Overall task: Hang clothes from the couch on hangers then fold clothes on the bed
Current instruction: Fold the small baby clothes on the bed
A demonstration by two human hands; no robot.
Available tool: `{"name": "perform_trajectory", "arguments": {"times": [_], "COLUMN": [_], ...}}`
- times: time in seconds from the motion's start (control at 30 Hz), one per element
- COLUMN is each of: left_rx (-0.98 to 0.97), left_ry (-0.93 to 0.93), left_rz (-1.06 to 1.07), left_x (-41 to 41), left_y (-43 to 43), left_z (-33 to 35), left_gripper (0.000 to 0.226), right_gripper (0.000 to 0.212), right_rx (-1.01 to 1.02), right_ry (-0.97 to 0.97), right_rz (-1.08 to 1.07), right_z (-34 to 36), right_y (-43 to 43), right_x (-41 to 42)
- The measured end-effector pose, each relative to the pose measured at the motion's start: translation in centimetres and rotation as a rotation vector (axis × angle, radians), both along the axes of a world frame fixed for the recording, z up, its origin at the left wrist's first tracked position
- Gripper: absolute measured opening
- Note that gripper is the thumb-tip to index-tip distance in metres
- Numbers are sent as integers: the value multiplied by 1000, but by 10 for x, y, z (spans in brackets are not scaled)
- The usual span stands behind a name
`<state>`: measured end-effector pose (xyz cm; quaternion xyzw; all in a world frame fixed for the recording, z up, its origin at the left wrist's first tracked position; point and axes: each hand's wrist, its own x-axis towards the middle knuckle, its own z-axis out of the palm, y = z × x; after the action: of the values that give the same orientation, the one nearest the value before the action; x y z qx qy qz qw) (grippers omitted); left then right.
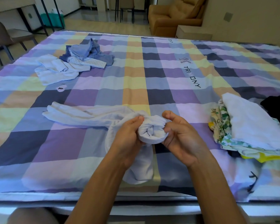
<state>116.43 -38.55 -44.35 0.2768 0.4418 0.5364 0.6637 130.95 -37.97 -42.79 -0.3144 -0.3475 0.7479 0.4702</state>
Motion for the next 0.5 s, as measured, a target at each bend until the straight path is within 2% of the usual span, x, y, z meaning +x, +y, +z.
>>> {"name": "perform_trajectory", "arguments": {"times": [0.13, 0.27, 0.37, 0.5], "left_rx": [191, 335, 291, 152], "left_ry": [293, 413, 282, 56], "left_rz": [35, -67, -53, -78], "left_x": [-1, -6, -10, -10], "left_y": [0, -8, -6, -7], "left_z": [0, -2, -5, 0], "left_gripper": [30, 42, 36, 44], "right_gripper": [33, 34, 33, 38], "right_rx": [12, 209, 489, 807], "right_ry": [23, -177, -439, -813], "right_rz": [-38, -160, -314, -469], "right_z": [1, 10, 5, -3], "right_y": [0, 1, 3, 0], "right_x": [0, 1, -2, -6]}}
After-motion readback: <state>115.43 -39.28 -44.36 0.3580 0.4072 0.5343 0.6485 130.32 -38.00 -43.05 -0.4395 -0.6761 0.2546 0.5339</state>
